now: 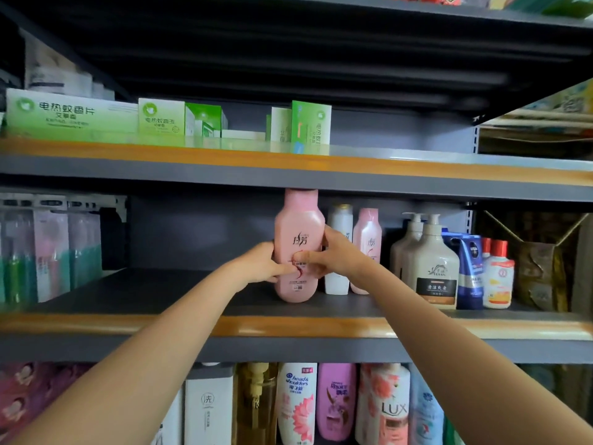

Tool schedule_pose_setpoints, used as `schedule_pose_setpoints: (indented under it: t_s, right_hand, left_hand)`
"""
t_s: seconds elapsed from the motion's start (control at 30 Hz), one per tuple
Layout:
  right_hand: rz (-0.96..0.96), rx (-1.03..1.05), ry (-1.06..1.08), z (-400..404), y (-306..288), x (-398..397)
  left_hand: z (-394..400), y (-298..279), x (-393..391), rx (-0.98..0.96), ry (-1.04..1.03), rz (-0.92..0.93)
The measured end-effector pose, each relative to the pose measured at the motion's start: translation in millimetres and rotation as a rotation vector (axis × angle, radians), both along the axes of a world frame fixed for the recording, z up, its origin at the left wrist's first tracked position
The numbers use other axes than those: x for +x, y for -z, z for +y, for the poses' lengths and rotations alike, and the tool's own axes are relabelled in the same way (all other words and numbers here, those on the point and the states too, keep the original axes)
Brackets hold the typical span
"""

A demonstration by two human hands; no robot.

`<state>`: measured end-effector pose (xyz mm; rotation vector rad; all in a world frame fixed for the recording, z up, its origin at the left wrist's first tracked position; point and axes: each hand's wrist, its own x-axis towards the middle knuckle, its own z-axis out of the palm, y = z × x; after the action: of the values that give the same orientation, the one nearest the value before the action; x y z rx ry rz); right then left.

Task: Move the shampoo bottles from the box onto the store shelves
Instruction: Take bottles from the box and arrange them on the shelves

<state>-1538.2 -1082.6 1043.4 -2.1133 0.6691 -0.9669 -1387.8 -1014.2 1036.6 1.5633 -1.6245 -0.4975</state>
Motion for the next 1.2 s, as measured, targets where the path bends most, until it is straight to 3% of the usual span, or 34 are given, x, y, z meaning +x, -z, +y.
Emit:
schedule_pose_setpoints:
  t_s: [0.17,0.4,0.53,0.67,0.83,0.93,1.1,1.2]
  right_hand:
    - [-0.074,0.013,0.004,-10.8,10.0,2.0]
    - [-0.088,-0.024,0.066,-23.6,28.1,-6.1]
    - [-0.073,-0.054,0.084,-17.5,29.4,-11.8]
    - [-0.030,-0.304,0.116,3.5,23.6,-13.4]
    - [-0.079,-0.667,0.079,50.9,7.6,-16.8]
    - [-0.091,-0.840,0.026,83.5,3.9,-11.2]
    - [-0.176,-0.889,-0.031,139.3,5.0,14.6]
    - [-0.186,-0.825,-0.087,172.3,28.6,36.2]
  left_hand:
    - [-17.1,6.2,-2.0,0.007,-0.010,0.058]
    - [-28.6,18.6,-7.9,-0.144,-0.172,-0.265]
    - [-22.1,19.5,-7.6,-0.183,-0.170,-0.346]
    - [-1.1,20.6,-4.5,-0.286,-0.208,-0.408]
    - [48.5,15.1,5.0,-0.602,-0.237,-0.428]
    - [82.0,19.0,17.7,-0.636,-0.193,-0.425]
    - [146.3,30.5,38.3,-0.682,-0.243,-0.353]
    - [190.2,50.4,51.3,-0.605,-0.124,-0.261]
